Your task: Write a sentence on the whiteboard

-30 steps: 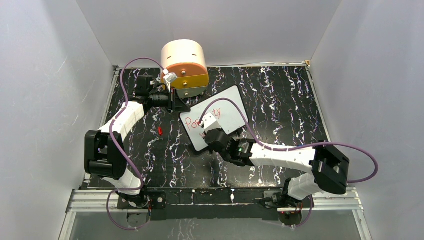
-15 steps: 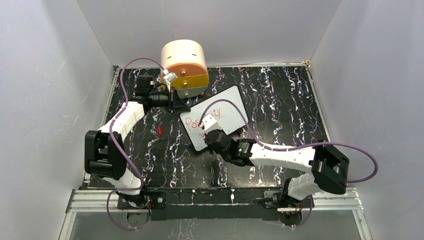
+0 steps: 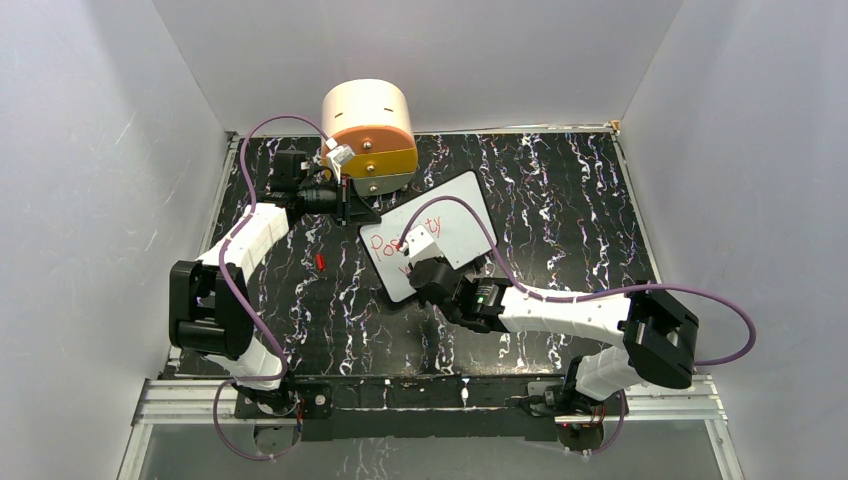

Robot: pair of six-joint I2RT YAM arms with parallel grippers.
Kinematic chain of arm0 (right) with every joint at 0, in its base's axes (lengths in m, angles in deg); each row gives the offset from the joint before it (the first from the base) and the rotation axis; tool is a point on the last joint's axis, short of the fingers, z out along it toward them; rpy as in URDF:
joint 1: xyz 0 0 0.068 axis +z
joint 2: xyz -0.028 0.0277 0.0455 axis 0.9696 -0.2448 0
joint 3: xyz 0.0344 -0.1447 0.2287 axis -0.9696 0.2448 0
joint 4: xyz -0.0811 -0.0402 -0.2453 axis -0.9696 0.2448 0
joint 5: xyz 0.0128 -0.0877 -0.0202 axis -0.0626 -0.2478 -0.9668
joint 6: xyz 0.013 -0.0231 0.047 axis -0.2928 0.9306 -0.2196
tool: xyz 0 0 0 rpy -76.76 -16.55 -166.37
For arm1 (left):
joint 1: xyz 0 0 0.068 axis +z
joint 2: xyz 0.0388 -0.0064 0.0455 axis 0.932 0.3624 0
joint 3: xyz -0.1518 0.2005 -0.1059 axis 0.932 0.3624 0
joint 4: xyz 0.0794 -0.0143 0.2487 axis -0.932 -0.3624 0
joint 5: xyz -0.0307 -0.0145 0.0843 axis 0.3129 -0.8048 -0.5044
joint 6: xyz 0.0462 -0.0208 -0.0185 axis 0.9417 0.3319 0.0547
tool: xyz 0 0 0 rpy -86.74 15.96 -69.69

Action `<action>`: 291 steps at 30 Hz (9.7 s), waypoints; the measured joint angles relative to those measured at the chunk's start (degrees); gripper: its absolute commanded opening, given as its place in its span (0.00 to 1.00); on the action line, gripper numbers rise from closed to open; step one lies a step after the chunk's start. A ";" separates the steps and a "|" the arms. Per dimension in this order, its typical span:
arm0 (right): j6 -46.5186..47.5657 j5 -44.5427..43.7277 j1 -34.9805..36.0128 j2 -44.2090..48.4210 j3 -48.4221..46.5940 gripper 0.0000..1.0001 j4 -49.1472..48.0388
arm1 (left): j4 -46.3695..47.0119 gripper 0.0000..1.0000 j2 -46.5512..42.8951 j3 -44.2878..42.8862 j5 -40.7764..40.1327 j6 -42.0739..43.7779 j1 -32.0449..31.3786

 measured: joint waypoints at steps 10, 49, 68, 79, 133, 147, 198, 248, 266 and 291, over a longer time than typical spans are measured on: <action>0.74 -1.42 -0.04 0.04 0.00 0.00 -1.62 | 0.00 0.00 0.02 0.00 0.02 0.00 0.00; -2.49 -0.42 -0.92 3.39 1.75 0.00 3.13 | 0.00 0.00 0.02 0.00 0.04 0.00 0.00; -1.97 0.42 -3.91 7.67 5.40 0.00 0.35 | 0.00 0.00 0.02 0.00 0.02 0.00 0.00; -1.64 2.47 -3.91 7.37 5.40 0.00 -1.73 | 0.00 0.00 0.02 0.00 0.04 0.00 0.00; 0.74 1.70 -3.87 3.85 4.94 0.00 -6.08 | 0.00 0.00 0.02 0.00 -0.13 0.02 0.00; 0.70 1.66 -3.87 3.85 4.94 0.00 -6.12 | 0.00 0.00 0.02 0.00 -0.13 0.02 0.00; -0.37 3.30 -3.87 4.02 4.94 0.00 -5.86 | -0.02 0.00 0.04 0.00 -0.13 0.00 0.00; -1.53 3.19 -6.54 8.96 5.55 0.00 -1.18 | -0.02 0.00 0.04 0.00 -0.04 0.00 0.00; 0.07 3.32 -8.33 7.41 5.81 0.00 -2.67 | -0.02 0.00 0.04 0.00 -0.02 0.00 0.00; 1.40 3.65 -8.85 6.05 5.81 0.00 -4.37 | 0.00 0.00 0.31 -0.13 0.02 0.02 0.04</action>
